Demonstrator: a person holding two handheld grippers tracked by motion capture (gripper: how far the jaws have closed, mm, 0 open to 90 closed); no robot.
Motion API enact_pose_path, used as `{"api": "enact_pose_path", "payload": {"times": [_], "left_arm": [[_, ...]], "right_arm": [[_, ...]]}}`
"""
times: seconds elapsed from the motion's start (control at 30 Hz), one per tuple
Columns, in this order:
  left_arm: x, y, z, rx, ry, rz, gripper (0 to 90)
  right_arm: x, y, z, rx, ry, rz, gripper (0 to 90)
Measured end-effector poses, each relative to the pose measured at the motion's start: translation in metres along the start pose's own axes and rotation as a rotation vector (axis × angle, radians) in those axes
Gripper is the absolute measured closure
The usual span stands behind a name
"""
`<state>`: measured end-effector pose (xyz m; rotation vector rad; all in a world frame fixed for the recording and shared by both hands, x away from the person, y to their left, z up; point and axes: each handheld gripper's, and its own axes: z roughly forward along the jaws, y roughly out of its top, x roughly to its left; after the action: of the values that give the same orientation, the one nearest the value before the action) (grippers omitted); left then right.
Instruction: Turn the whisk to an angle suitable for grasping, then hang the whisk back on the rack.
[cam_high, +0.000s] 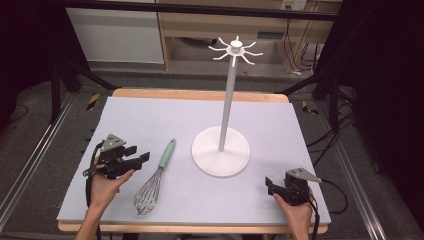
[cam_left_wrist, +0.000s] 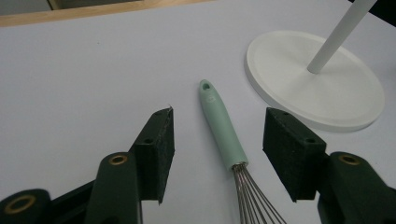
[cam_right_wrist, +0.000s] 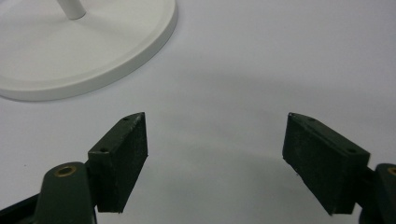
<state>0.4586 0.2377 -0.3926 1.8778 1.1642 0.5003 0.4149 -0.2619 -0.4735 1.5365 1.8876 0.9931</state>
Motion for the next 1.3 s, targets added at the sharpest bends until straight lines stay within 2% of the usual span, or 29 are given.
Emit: {"api": "enact_pose_path", "payload": {"times": [0.1,0.37,0.5,0.6,0.67,0.73,0.77,0.93,1.03,1.07,1.1,1.13,1.17,1.3], "left_arm": [[-0.005,0.007,0.006,0.016,0.000,0.021,43.7],[-0.012,0.016,0.021,0.049,-0.011,0.048,44.1],[-0.014,0.019,0.032,0.092,-0.005,0.065,44.3],[-0.015,0.019,0.036,0.104,-0.005,0.066,45.8],[-0.016,0.018,0.043,0.145,0.001,0.093,46.3],[-0.017,0.017,0.045,0.154,0.007,0.097,47.3],[-0.017,0.017,0.050,0.175,0.006,0.101,47.6],[-0.017,0.017,0.058,0.203,0.007,0.085,48.7],[-0.017,0.016,0.068,0.252,0.010,0.099,50.1],[-0.017,0.016,0.068,0.252,0.010,0.099,50.6],[-0.017,0.015,0.073,0.272,0.011,0.090,51.0],[-0.017,0.015,0.073,0.272,0.011,0.090,51.2],[-0.018,0.014,0.077,0.300,0.005,0.084,51.8],[-0.019,0.010,0.083,0.335,-0.006,0.078,52.9]], "right_arm": [[0.000,0.000,0.000,-0.003,0.003,-0.009,23.6],[0.002,0.000,0.001,0.000,0.007,-0.015,24.0],[0.002,0.000,0.001,0.002,0.005,-0.015,24.1],[0.002,0.000,0.001,0.001,0.007,-0.013,24.3],[0.002,0.000,0.001,0.005,0.006,-0.019,25.2],[0.002,0.000,0.001,0.006,0.007,-0.020,25.3],[0.002,-0.001,0.001,0.006,0.008,-0.018,26.0],[0.001,-0.001,0.002,0.012,0.014,-0.023,27.1],[0.002,-0.001,0.003,0.021,0.019,-0.021,27.6],[0.002,0.000,0.003,0.023,0.019,-0.020,27.8],[0.002,0.000,0.004,0.024,0.019,-0.020,27.9],[0.002,0.000,0.004,0.025,0.019,-0.020,27.9],[0.002,0.000,0.004,0.024,0.020,-0.020,28.0],[0.002,-0.001,0.003,0.024,0.029,-0.020,28.4]]}}
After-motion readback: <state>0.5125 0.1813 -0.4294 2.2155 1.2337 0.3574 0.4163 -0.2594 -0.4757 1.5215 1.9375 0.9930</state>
